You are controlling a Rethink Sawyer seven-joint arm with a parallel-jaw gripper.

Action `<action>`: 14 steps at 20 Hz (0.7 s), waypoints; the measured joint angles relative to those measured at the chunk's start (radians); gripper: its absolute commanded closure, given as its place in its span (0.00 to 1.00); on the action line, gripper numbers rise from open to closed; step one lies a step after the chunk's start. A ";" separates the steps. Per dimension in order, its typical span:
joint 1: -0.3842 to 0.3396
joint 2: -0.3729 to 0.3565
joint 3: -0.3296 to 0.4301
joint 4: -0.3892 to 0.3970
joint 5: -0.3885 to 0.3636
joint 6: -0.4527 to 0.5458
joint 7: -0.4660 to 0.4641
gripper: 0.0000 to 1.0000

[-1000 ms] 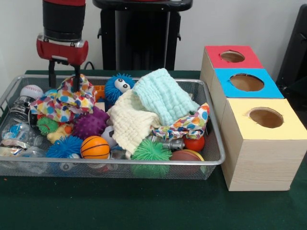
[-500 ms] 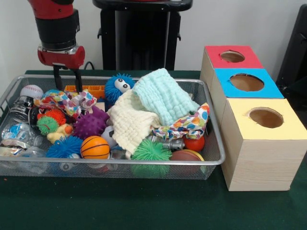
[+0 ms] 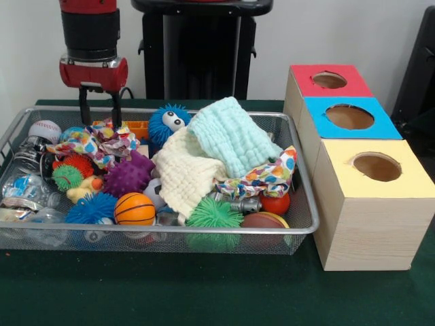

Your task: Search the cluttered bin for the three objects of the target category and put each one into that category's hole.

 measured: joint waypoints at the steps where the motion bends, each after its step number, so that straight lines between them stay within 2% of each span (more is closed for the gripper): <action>1: -0.003 -0.007 0.009 0.009 0.001 0.000 0.000 0.00; 7: 0.002 -0.036 0.025 0.035 0.016 0.006 0.000 0.00; 14: 0.041 -0.086 0.025 0.041 0.063 0.096 0.000 0.00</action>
